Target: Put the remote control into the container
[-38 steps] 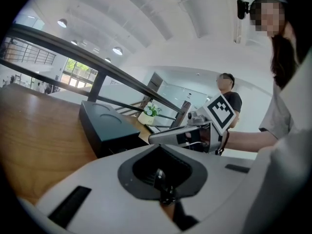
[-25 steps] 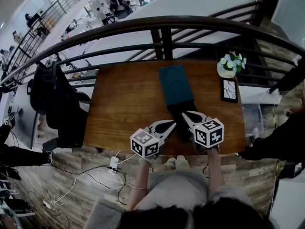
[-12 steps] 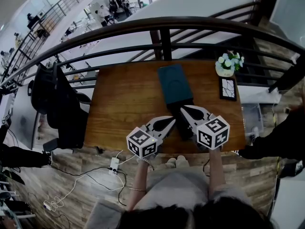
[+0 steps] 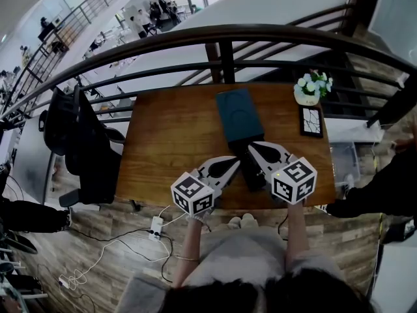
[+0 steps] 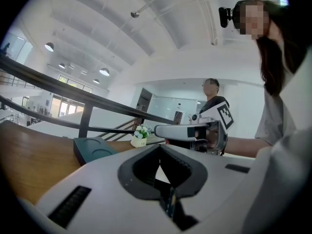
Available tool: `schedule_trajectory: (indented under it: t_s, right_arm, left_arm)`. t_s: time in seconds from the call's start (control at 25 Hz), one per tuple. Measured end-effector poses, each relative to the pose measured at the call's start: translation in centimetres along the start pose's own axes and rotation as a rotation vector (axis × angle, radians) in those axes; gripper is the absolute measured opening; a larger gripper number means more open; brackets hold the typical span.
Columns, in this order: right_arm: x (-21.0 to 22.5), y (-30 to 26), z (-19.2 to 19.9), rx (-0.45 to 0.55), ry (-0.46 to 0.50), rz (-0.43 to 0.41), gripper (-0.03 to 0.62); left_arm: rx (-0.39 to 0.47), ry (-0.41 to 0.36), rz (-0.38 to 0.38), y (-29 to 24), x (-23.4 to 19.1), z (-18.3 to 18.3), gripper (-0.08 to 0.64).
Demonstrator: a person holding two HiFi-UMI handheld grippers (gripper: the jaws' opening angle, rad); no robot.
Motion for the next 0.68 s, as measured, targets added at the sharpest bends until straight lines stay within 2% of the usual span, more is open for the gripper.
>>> schedule_trajectory:
  t_s: [0.68]
  right_arm:
    - [-0.36, 0.71, 0.18, -0.007, 0.033, -0.003, 0.029]
  left_arm:
    - [0.001, -0.024, 0.012, 0.11, 1.01, -0.35, 0.003]
Point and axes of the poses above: the fingertips, and each gripper's own axes: y backward along the fingers, x to its right, z out of its underside, the point moved 8 cm from there along y, backward along the fingers, and after that the axes turned 8 degrees about y, right-handed, at the moved point
